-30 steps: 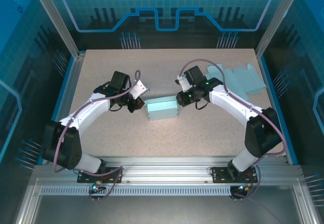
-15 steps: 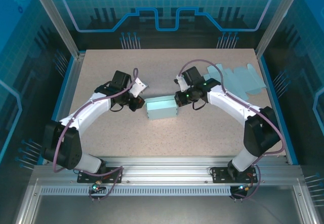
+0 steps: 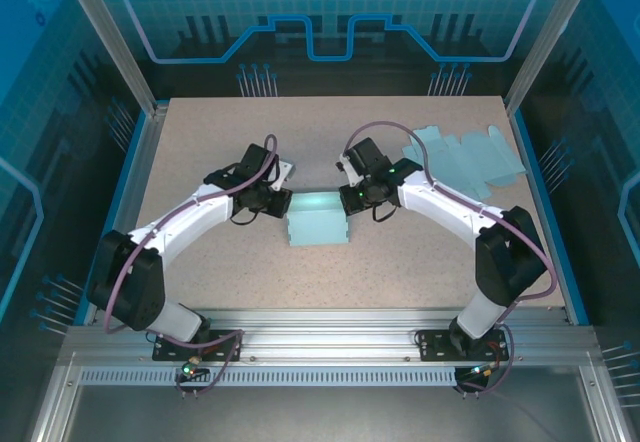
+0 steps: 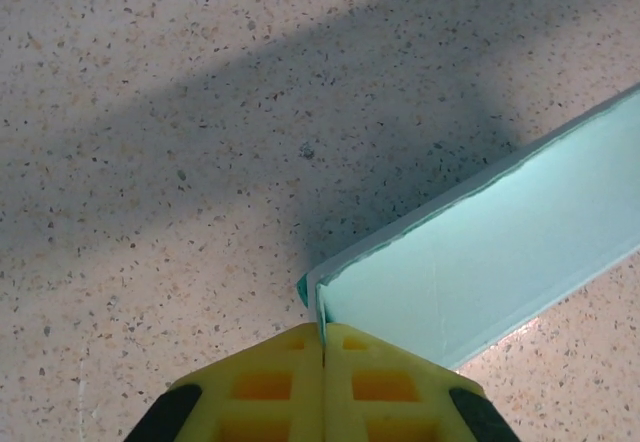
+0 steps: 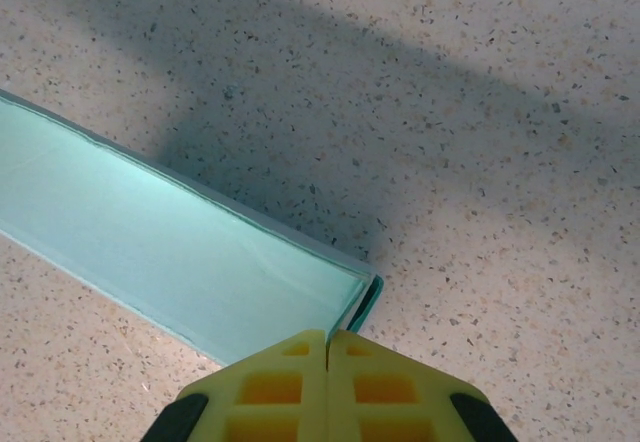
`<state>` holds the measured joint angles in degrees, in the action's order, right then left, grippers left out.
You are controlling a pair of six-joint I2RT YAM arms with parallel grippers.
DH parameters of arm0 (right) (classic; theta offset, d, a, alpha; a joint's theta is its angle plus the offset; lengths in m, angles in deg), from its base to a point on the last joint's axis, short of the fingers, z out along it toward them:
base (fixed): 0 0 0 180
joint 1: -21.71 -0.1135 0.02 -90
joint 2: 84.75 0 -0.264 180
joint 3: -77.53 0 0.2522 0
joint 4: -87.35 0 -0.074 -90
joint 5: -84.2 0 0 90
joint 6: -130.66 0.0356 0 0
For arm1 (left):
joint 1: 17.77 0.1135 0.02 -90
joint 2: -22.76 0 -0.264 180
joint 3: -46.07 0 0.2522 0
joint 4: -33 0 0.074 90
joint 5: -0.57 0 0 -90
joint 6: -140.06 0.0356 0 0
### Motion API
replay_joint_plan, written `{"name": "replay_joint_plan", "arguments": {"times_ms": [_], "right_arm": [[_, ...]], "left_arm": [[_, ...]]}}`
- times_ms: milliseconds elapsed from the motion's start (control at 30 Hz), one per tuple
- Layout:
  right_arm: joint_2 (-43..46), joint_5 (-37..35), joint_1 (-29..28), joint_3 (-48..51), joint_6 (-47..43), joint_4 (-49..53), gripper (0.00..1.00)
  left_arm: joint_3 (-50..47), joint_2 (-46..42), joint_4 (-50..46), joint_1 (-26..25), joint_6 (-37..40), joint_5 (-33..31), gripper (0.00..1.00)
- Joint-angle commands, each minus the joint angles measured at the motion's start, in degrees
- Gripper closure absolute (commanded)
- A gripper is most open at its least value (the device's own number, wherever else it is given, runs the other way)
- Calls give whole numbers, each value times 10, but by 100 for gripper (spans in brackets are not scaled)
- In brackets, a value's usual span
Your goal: Fold the paper box
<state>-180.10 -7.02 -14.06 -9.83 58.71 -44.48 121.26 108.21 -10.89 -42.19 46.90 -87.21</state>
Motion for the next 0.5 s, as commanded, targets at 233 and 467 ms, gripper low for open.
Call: {"name": "replay_joint_plan", "arguments": {"times_ms": [233, 467], "right_arm": [[32, -14, -34, 27, -14, -51, 100], [53, -50, -47, 54, -20, -93, 100]], "left_arm": [[5, -38, 53, -17, -80, 2, 93], [14, -48, 61, -26, -94, 5, 92]]}}
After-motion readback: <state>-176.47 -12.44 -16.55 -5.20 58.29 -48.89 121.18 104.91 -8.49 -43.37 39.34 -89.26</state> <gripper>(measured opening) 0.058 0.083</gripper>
